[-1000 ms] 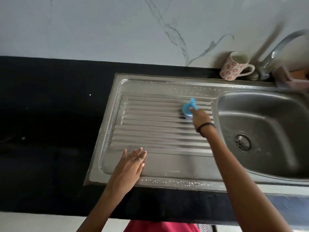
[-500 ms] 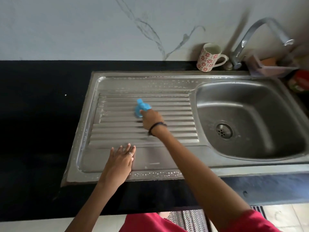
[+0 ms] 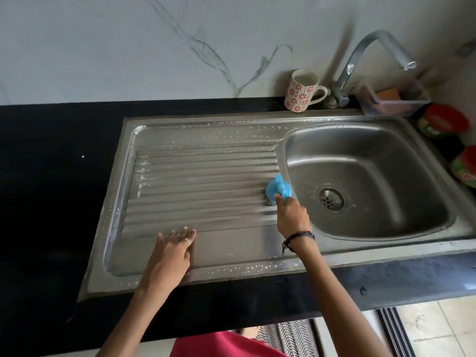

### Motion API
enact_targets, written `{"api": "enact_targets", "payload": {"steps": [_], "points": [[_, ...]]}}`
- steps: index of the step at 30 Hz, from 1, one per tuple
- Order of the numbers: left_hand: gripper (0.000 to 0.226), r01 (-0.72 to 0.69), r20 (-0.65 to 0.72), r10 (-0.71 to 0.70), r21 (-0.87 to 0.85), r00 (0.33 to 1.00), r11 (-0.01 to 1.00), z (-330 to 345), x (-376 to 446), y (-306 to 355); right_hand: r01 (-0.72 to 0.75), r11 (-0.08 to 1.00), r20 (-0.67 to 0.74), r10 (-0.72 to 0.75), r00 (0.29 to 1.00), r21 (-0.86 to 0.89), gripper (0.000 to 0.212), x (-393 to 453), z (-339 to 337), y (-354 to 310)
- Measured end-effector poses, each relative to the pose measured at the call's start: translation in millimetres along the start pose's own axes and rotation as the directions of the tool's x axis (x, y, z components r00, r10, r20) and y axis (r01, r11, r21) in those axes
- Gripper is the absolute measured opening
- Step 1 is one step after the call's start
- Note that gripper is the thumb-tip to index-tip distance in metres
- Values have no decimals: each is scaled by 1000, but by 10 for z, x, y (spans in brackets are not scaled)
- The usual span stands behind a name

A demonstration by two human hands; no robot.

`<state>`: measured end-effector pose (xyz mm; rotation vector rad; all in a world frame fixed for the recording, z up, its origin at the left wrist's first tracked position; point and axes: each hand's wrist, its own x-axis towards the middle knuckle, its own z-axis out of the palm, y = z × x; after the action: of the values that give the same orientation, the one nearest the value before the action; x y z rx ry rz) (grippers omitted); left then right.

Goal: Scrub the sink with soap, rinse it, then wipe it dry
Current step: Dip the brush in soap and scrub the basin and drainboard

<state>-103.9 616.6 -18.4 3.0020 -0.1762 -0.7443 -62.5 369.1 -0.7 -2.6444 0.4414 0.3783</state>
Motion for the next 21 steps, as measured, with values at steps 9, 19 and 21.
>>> {"api": "enact_targets", "payload": {"steps": [9,19,21], "points": [[54,13,-62,-17,-59,998,998,3,-22,40,-119,948,26,117,993,295,50,1263,-669,-242],[56,8,-74,-21,-165,997,986,58,30,-21,6,999,-3,-6,1000,-39,42,24,-176,295],[60,9,-78,-21,-157,997,988,58,32,-24,12,997,-22,-14,1000,-72,41,-181,-116,349]]}}
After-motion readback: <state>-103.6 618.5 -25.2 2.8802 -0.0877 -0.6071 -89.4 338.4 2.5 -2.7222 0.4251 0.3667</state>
